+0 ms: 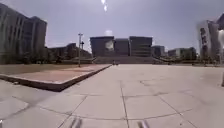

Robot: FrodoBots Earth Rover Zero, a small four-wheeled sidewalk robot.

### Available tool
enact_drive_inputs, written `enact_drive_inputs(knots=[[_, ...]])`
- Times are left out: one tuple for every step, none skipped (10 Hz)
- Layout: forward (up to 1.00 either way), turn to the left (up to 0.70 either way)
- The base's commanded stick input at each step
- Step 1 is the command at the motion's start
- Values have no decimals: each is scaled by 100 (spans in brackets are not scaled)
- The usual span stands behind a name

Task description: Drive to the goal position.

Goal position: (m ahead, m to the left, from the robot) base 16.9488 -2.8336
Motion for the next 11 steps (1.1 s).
enact_drive_inputs(knots=[[100, 0], [100, 0], [100, 0], [100, 0], [100, 0], [100, 0], [100, 0], [100, 0], [100, 0], [100, 0], [100, 0]])
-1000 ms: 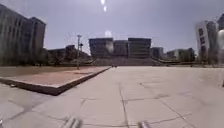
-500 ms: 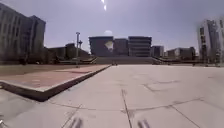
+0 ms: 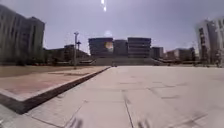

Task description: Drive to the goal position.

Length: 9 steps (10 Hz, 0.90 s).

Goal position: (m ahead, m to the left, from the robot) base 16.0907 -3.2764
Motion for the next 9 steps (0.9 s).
enact_drive_inputs(knots=[[100, 0], [100, 0], [100, 0], [100, 0], [100, 0], [100, 0], [100, 0], [100, 0], [100, 0]])
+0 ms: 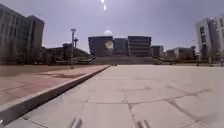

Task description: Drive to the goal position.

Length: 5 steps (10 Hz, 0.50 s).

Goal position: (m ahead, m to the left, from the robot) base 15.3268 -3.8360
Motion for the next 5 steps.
enact_drive_inputs(knots=[[100, 0], [100, 0], [100, 0], [100, 0], [100, 0]])
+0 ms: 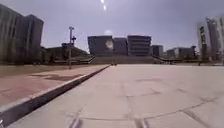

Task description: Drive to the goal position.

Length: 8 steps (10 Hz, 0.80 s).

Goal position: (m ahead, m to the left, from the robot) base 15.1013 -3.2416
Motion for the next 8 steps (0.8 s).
enact_drive_inputs(knots=[[100, 0], [100, 0], [100, 0], [100, 0], [100, 0], [100, 0], [100, 0], [100, 0]])
